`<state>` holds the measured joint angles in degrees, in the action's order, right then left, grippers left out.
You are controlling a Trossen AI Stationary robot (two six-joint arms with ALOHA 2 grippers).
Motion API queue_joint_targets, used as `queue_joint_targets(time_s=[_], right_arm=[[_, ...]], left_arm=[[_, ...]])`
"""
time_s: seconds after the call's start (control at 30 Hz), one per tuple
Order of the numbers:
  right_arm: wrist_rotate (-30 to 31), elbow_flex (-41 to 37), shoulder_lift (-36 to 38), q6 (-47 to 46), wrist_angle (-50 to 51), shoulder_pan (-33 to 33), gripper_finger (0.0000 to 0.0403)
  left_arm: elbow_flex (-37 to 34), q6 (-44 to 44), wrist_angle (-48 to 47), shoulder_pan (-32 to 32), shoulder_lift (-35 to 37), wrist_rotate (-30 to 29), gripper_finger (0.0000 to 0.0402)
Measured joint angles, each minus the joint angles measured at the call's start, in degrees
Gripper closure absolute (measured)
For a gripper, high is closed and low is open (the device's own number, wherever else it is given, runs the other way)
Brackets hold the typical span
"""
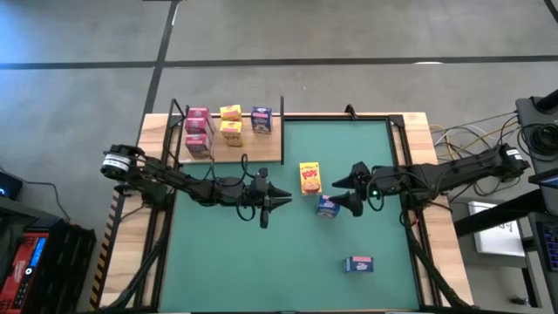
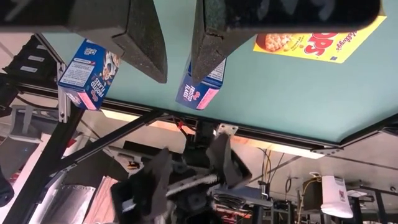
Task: Stack cereal on shelf
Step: Put the top blue cereal box on the shelf aligned with the blue cereal box
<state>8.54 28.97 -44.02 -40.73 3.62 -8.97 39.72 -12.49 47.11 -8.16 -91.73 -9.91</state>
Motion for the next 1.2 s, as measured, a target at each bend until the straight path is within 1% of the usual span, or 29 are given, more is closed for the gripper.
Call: queue_joint_targets(time_s=[0.07,0.13,0.23,0.3,0.47,0.63,0.83,1.03,1.2], right_arm=[[0.00,2.52,-1.07,2.19,1.47,0.00,0.0061],[-0.01,5.14,-2.25,3.34,5.44,0.00,0.0065],[0.02,7.81,-4.65,2.78,13.50,0.00,0.0067],[0.03,9.07,-6.51,2.11,16.28,0.00,0.0066],[-0.16,12.73,-11.63,2.08,19.91,-0.02,0.0058],[-2.97,17.67,-17.00,3.29,24.47,-0.59,0.0053],[-2.76,23.47,-23.18,4.00,33.10,-1.85,0.0053],[-2.51,27.51,-29.03,4.59,36.89,-2.93,0.0053],[-1.42,29.39,-33.66,6.61,40.14,-2.91,0.0053]], left_arm=[[0.00,-0.05,-0.02,0.00,-0.01,0.00,0.0345],[0.00,-0.29,-0.05,-0.04,-0.01,0.00,0.0345],[0.00,-0.42,-0.51,-0.17,0.00,0.00,0.0345],[0.00,-0.42,-0.61,-0.22,0.01,0.00,0.0345],[0.02,-0.42,-0.63,-0.28,0.01,0.00,0.0345],[0.02,-0.47,-1.09,-0.36,0.01,0.01,0.0345],[0.02,-0.48,-1.46,-0.46,0.01,0.02,0.0345],[0.02,-0.48,-1.65,-0.46,0.01,0.02,0.0345],[0.02,-0.48,-1.83,-0.49,0.05,0.02,0.0345]])
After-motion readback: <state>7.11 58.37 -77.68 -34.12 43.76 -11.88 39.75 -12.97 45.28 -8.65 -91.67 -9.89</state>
